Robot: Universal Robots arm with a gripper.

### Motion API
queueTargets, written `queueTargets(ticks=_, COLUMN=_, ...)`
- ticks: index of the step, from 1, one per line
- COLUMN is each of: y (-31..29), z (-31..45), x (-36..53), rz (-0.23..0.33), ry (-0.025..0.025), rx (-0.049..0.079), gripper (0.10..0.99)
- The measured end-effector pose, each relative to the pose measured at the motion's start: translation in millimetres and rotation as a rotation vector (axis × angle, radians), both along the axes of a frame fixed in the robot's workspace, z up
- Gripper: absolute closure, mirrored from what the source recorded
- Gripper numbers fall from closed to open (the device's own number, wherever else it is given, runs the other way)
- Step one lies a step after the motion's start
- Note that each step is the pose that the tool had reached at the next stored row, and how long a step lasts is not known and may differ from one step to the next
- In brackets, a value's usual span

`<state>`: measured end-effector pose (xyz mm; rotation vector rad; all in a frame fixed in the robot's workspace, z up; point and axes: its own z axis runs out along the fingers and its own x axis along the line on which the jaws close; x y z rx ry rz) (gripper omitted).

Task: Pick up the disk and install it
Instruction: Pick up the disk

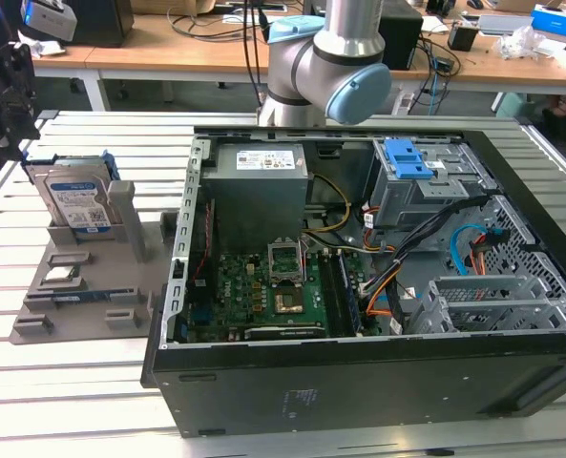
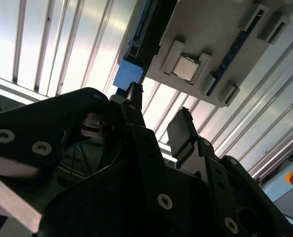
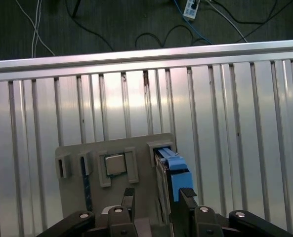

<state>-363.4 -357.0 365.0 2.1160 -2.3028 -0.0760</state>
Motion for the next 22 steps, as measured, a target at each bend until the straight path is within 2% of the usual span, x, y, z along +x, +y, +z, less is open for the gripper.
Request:
queueTargets(ticks=11, y=0.5, z=-6.1, x=1.7, rz=0.0, ry=0.0, rx=0.0, gripper=0.604)
queueTargets(ticks=17, y=0.8, z=-12.3, x=2.6, rz=0.0, ry=0.0002, rx=0.0, gripper=0.604)
queueTargets(ticks=20, y=2.8, z=-15.2, x=3.0, rz=0.001, ry=0.0, rx=0.0, gripper=0.604)
queueTargets(ticks=22, y=6.8, z=-16.9, x=3.3, rz=0.008, ry=0.0, rx=0.0, gripper=0.604)
